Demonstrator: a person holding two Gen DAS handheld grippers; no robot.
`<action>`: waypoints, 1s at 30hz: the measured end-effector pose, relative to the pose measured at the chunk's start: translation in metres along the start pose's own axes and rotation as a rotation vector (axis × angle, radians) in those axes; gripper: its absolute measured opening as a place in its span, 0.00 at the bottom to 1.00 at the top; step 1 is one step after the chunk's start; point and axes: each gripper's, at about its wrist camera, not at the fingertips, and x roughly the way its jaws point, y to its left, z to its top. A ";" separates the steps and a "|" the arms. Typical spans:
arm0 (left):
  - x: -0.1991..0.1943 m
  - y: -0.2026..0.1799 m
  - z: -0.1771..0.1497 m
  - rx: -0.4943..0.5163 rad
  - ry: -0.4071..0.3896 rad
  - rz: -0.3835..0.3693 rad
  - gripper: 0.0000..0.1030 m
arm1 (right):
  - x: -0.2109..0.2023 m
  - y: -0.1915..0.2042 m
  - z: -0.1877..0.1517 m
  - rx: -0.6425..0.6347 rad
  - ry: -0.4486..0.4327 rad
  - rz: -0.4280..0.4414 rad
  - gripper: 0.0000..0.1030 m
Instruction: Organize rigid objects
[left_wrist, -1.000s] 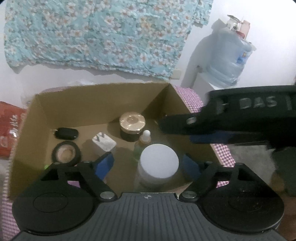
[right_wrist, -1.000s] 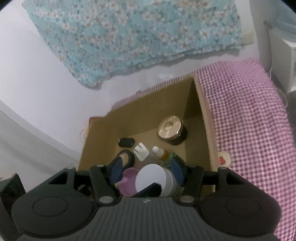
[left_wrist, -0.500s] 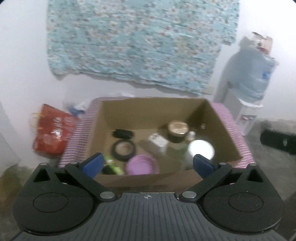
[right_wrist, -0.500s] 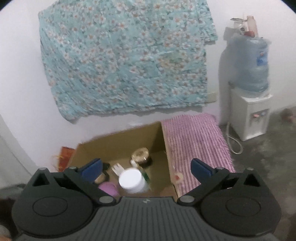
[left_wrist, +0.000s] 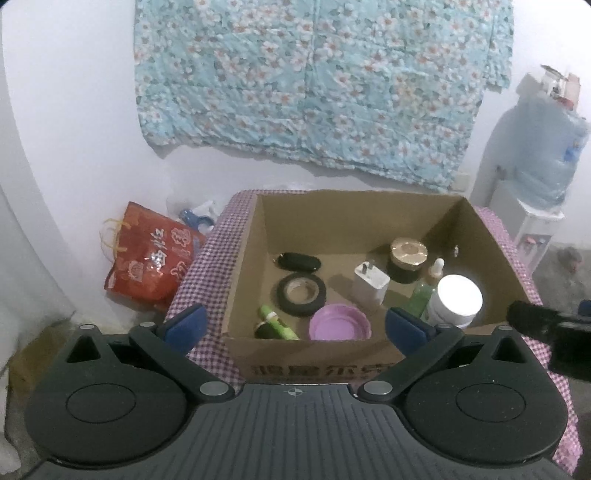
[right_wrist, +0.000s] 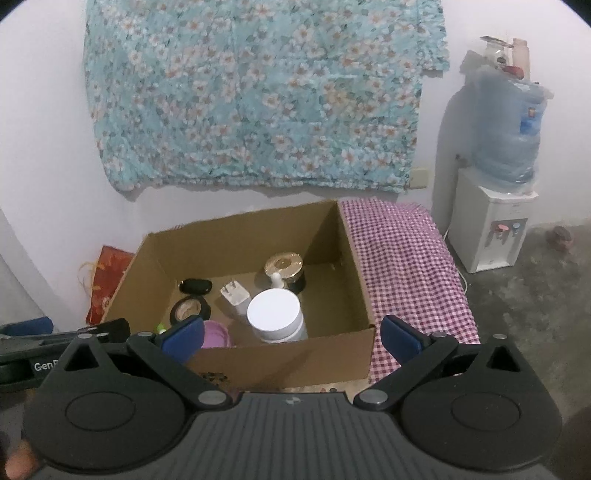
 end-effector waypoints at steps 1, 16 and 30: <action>0.001 0.001 0.000 -0.008 0.000 -0.011 1.00 | 0.003 0.002 0.000 -0.004 0.007 -0.001 1.00; 0.019 0.009 -0.003 -0.060 0.098 -0.076 0.99 | 0.021 0.008 0.000 -0.039 0.046 -0.025 1.00; 0.019 0.013 -0.001 -0.072 0.098 -0.083 0.98 | 0.021 0.008 0.004 -0.030 0.050 -0.025 1.00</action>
